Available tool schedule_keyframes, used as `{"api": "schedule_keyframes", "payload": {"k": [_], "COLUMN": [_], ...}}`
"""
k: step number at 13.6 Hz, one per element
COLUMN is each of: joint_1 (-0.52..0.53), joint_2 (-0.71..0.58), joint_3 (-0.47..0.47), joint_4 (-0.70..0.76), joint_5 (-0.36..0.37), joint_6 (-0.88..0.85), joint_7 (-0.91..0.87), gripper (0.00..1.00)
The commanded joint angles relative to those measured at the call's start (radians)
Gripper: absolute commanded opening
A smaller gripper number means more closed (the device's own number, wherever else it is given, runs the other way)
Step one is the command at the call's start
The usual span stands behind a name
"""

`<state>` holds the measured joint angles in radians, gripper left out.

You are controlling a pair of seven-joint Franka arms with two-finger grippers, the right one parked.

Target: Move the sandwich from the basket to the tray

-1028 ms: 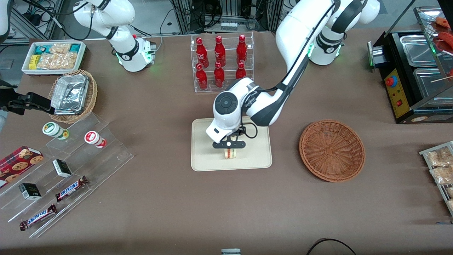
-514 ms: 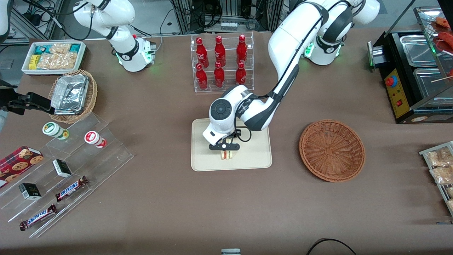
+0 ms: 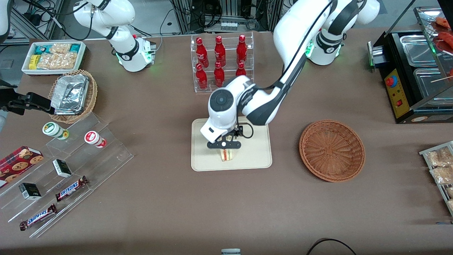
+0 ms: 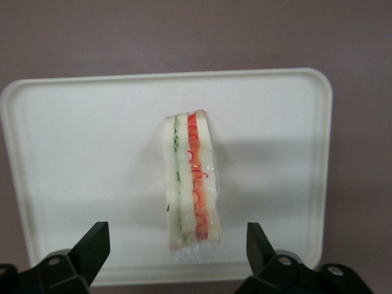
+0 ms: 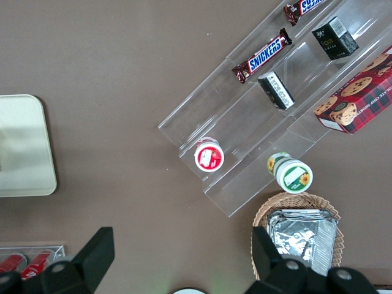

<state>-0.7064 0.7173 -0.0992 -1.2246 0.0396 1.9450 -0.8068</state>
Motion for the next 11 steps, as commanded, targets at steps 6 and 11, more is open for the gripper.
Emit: {"api": "schedule_keyframes", "payload": {"k": [6, 11], "joint_1": [0.270, 0.456], "joint_2": [-0.441, -0.642], "joint_3": [0.001, 0.007], "joint_4": [-0.202, -0.312], "joint_5": [-0.035, -0.035], "joint_6": [-0.279, -0.391], "joint_7": [0.097, 0.396], "gripper": [1.00, 1.00]}}
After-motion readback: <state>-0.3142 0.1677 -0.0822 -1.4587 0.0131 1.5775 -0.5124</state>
